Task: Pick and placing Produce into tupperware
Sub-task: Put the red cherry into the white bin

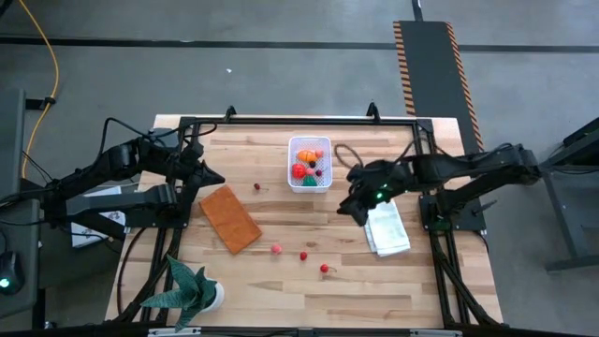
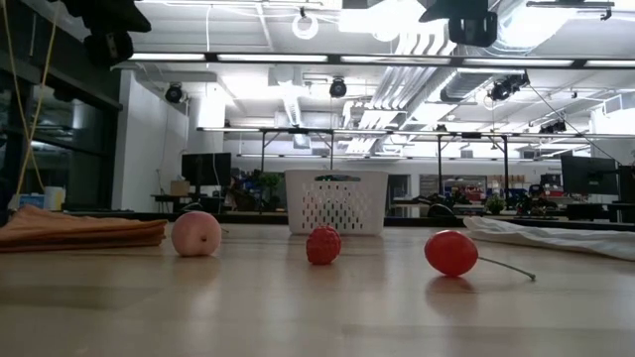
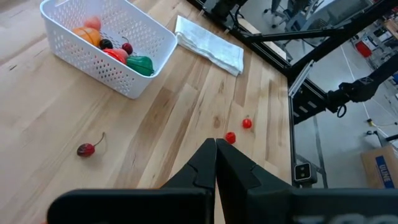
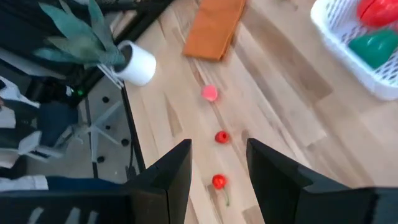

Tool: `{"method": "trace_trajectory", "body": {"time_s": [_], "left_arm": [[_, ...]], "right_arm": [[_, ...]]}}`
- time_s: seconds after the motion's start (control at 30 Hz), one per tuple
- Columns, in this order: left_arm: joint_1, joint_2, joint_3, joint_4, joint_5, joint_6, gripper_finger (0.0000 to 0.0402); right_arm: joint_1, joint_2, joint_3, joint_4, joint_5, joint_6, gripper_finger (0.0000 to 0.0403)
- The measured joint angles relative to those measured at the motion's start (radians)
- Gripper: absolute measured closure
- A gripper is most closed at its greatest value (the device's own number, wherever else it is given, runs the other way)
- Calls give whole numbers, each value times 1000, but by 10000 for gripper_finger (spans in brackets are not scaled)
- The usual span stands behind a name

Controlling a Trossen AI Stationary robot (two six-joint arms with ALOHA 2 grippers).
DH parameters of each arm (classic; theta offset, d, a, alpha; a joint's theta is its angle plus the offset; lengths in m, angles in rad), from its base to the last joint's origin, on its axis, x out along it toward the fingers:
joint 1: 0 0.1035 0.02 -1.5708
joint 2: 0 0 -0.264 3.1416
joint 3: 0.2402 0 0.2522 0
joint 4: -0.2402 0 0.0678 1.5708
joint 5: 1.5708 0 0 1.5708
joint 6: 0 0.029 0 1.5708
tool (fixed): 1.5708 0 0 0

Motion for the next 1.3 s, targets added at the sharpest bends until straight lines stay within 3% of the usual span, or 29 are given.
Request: {"method": "trace_trajectory", "body": {"time_s": [0.23,0.73,1.3], "left_arm": [[0,0,0,0,0,0,401],[0,0,0,0,-1,0,401],[0,0,0,0,5,-71,401]], "right_arm": [[61,116,0,8,-60,50,259],[131,295,101,58,-38,131,259],[283,307,103,-72,136,345,259]]}}
